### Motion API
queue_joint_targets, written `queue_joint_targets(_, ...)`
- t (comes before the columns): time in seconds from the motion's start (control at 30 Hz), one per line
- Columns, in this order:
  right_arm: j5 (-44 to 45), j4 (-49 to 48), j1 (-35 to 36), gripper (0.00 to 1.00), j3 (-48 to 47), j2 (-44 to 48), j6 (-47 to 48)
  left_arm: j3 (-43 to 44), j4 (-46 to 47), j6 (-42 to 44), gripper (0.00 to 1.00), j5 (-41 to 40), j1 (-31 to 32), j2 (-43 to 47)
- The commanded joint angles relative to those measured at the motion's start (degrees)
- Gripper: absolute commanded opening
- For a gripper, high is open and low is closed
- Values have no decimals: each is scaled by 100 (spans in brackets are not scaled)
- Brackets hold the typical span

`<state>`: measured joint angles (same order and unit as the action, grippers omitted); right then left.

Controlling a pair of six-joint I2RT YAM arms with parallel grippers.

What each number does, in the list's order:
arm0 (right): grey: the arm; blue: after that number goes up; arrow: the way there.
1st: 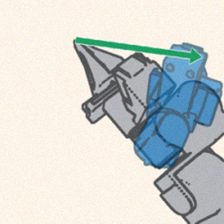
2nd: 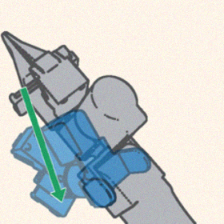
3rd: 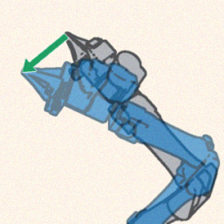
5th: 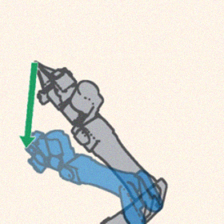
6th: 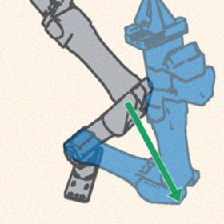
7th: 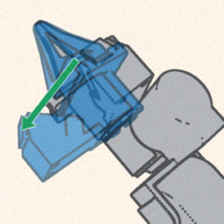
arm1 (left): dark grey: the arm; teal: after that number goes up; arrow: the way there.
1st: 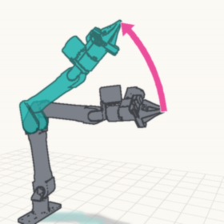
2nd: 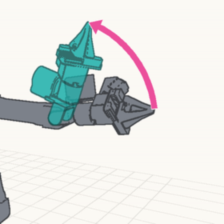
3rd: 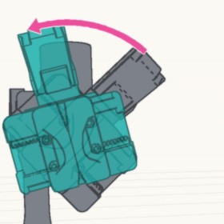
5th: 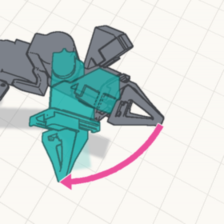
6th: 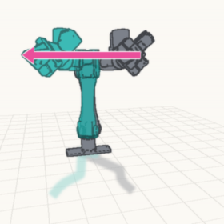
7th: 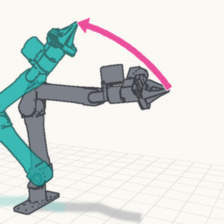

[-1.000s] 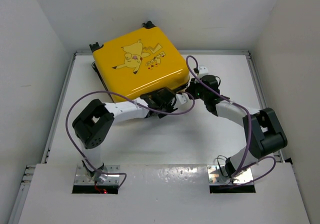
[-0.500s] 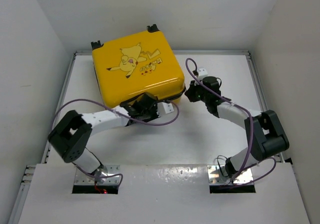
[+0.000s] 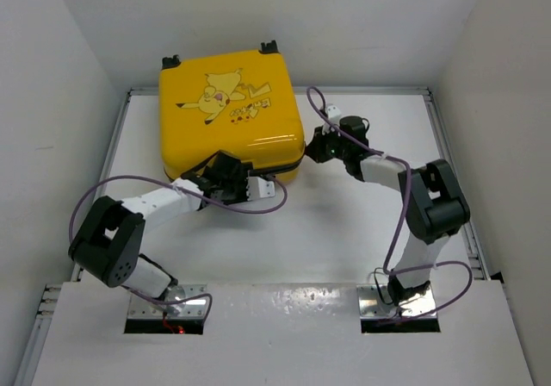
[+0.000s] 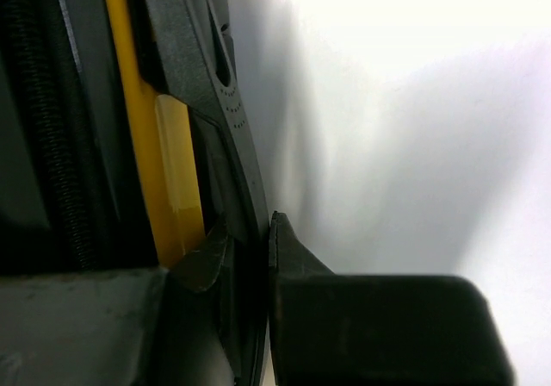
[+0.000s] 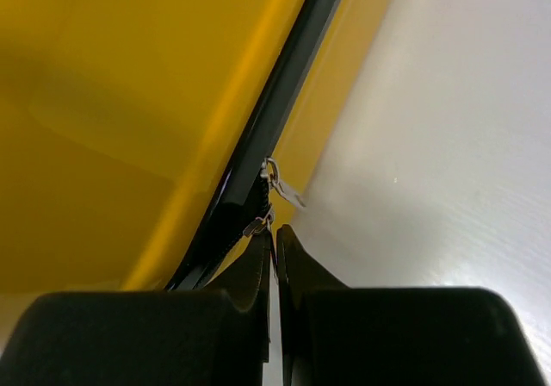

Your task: Pack the luggage

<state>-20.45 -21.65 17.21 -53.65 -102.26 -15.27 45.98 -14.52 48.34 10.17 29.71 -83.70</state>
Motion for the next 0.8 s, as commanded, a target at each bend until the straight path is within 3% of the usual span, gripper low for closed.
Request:
queue_joint_targets(0.0, 928, -831, -280, 0, -611, -531, 6, -150, -1052, 835, 0, -991, -501, -226)
queue_joint_targets(0.17, 657, -948, -324, 0, -1095, -875, -240, -46, -1052, 775, 1, -930, -554, -218)
queue_joint_targets(0.27, 367, -762, -359, 21, -877, -533, -310, 322, -1052, 195, 35, -484, -554, 237)
queue_joint_targets(0.3, 314, -710, -394, 28, -719, -254, -345, 437, -992, 20, 57, -325, -554, 414)
queue_joint_targets(0.33, 174, -666, -429, 42, -630, 36, -328, 543, -991, -391, 68, -184, -554, 607)
queue_joint_targets(0.37, 147, -352, -464, 50, -386, 370, -319, 788, -887, -613, 98, -8, -354, 1001)
queue_joint_targets(0.43, 33, 105, -552, 69, -217, 880, -302, 1114, -702, -1339, 100, -7, -99, 1320)
queue_joint_targets(0.53, -3, 713, -666, 81, 91, 1602, -21, 2228, -840, -2133, 100, -497, 385, 1479)
queue_joint_targets(0.57, -21, 871, -788, 89, 170, 2091, 32, 2545, -981, -2605, 100, -682, 464, 1410)
queue_joint_targets(0.63, -56, 1574, -868, 100, 206, 2541, 287, 3494, -1654, -2951, 100, -806, 465, 1217)
queue_joint_targets(0.77, -301, 3110, -1316, 100, 13, 3395, 621, 3709, -2177, -3707, 100, -446, -88, 1433)
